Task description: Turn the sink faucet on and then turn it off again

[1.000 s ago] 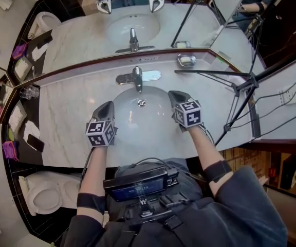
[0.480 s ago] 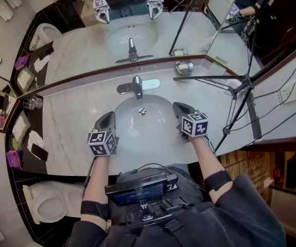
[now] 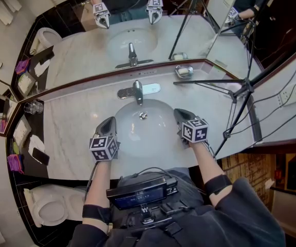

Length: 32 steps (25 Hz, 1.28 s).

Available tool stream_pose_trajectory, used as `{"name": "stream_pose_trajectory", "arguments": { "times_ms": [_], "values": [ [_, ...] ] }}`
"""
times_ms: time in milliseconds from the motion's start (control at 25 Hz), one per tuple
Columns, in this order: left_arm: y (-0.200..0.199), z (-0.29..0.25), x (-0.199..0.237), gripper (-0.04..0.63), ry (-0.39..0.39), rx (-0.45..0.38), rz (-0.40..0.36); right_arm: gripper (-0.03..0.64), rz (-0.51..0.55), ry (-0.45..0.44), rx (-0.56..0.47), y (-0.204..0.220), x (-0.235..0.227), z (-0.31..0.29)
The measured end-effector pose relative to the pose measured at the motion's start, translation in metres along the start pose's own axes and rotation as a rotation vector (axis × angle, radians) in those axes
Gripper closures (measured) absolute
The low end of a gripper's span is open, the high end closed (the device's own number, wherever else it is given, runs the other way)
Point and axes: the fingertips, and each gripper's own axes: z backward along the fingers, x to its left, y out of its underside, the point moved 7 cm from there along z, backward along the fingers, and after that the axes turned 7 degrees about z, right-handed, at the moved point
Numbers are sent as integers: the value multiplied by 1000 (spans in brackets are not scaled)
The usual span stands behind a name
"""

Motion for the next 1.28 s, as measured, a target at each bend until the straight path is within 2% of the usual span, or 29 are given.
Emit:
{"name": "stream_pose_trajectory", "arguments": {
  "times_ms": [160, 280, 440, 640, 680, 880, 1080, 1280],
  "values": [
    [2, 0, 0, 595, -4, 2, 8, 598, 49, 2, 14, 0, 2, -3],
    [5, 0, 1, 595, -11, 6, 12, 595, 170, 35, 57, 0, 5, -10],
    [8, -1, 4, 595, -25, 8, 20, 584, 424, 75, 141, -8, 18, -30],
    [11, -2, 9, 595, -41, 9, 28, 462, 856, 64, 227, -15, 44, -68],
    [12, -3, 9, 595, -45, 10, 29, 455, 938, 58, 237, -16, 49, -76],
    [14, -2, 16, 595, -60, 10, 39, 401, 1229, 39, 250, -25, 76, -110],
    [18, 0, 23, 595, -73, 12, 48, 374, 1401, 32, 233, -27, 96, -138],
    [21, 1, 29, 595, -81, 17, 55, 374, 1473, 12, 237, -29, 107, -162]
  ]
}}
